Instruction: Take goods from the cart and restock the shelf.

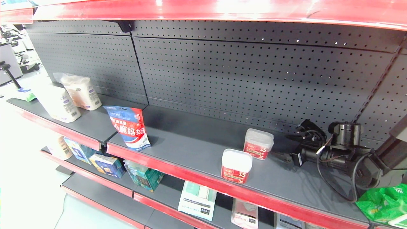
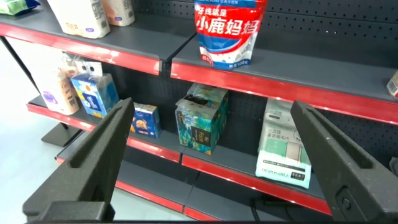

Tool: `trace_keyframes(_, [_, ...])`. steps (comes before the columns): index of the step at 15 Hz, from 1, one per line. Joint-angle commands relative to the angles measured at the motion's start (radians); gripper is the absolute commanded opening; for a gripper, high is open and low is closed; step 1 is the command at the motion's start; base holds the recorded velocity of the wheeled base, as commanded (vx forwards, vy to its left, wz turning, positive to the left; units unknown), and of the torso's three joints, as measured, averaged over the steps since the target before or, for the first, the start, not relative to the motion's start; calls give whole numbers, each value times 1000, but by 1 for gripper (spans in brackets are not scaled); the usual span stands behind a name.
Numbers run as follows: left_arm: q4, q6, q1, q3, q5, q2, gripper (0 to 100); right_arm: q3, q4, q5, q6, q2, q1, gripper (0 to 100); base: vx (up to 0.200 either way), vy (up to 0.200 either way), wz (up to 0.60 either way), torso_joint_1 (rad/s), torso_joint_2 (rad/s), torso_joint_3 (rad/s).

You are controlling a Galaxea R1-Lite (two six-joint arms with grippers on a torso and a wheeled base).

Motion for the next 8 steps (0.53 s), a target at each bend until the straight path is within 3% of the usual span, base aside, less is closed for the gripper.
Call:
trace_keyframes(1, [0, -1, 0, 0, 0, 0, 100, -10, -1, -7, 0, 4, -1, 100, 0, 0, 0, 0, 0, 0])
trace_keyframes(8, [0, 1, 0, 0, 0, 0, 100, -30, -1, -10, 1, 11, -4, 100, 0, 0, 0, 0, 0, 0])
